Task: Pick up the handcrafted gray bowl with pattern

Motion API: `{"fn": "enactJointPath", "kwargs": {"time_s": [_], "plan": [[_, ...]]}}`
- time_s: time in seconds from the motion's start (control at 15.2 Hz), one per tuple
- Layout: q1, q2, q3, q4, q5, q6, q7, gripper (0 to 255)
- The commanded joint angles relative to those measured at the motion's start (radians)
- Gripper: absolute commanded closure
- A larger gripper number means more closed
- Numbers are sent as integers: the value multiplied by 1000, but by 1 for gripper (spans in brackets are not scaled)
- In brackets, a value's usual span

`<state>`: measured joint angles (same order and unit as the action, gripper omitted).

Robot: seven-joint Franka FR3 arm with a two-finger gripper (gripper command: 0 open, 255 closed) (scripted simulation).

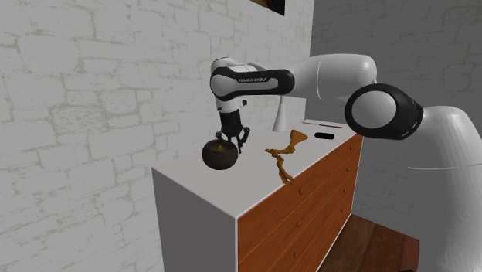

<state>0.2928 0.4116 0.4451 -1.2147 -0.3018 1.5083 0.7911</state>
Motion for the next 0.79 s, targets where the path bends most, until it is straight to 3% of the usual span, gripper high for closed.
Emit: {"fn": "enactJointPath", "kwargs": {"time_s": [0.0,0.73], "plan": [[8,11,0,41,-4,-29,-4,255],[85,115,-11,363,-51,-244,-33,255]]}}
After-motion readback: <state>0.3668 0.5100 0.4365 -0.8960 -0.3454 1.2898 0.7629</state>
